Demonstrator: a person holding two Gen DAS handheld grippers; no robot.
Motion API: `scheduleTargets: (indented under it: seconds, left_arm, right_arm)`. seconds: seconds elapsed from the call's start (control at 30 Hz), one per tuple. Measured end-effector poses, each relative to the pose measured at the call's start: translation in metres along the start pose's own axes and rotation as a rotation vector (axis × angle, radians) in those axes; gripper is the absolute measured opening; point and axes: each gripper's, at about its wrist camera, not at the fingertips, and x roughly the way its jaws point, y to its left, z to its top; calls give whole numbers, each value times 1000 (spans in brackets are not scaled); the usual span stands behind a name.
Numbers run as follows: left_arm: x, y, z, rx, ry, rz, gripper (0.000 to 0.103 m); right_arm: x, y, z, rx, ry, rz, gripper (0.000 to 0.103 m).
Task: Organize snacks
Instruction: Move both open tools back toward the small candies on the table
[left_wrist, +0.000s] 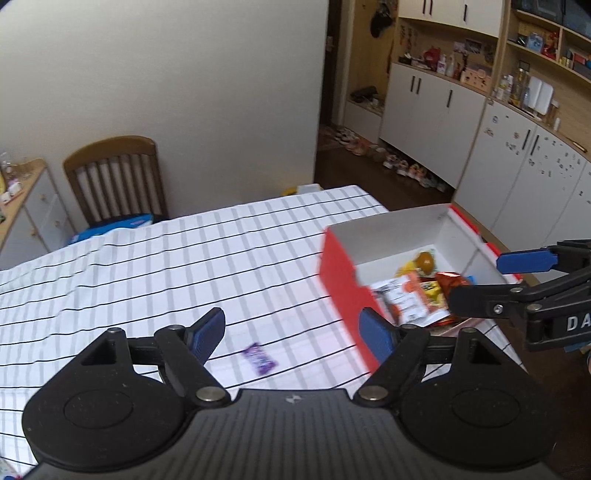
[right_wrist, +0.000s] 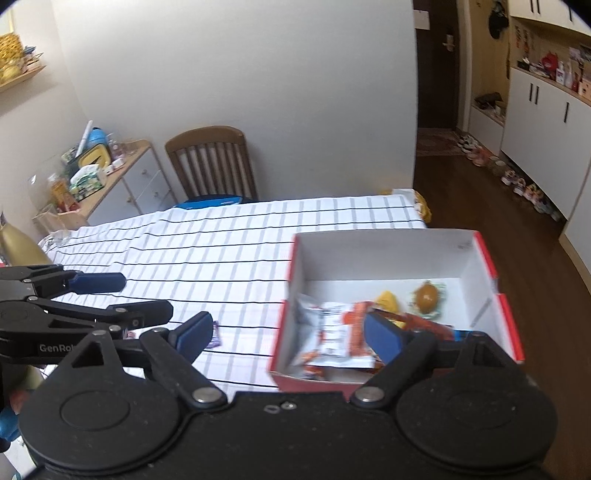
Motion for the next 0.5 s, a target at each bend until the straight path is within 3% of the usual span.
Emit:
scheduleTargets:
  seconds: [0.17,0.5]
  left_arm:
    - [-3,33,-14,18,-7,57,80]
    - [2,99,-40,-98,28,63,80]
  right_arm:
    - [12,31,0,-1,10,43,96]
    - [41,91,-7,-101,17,62,103]
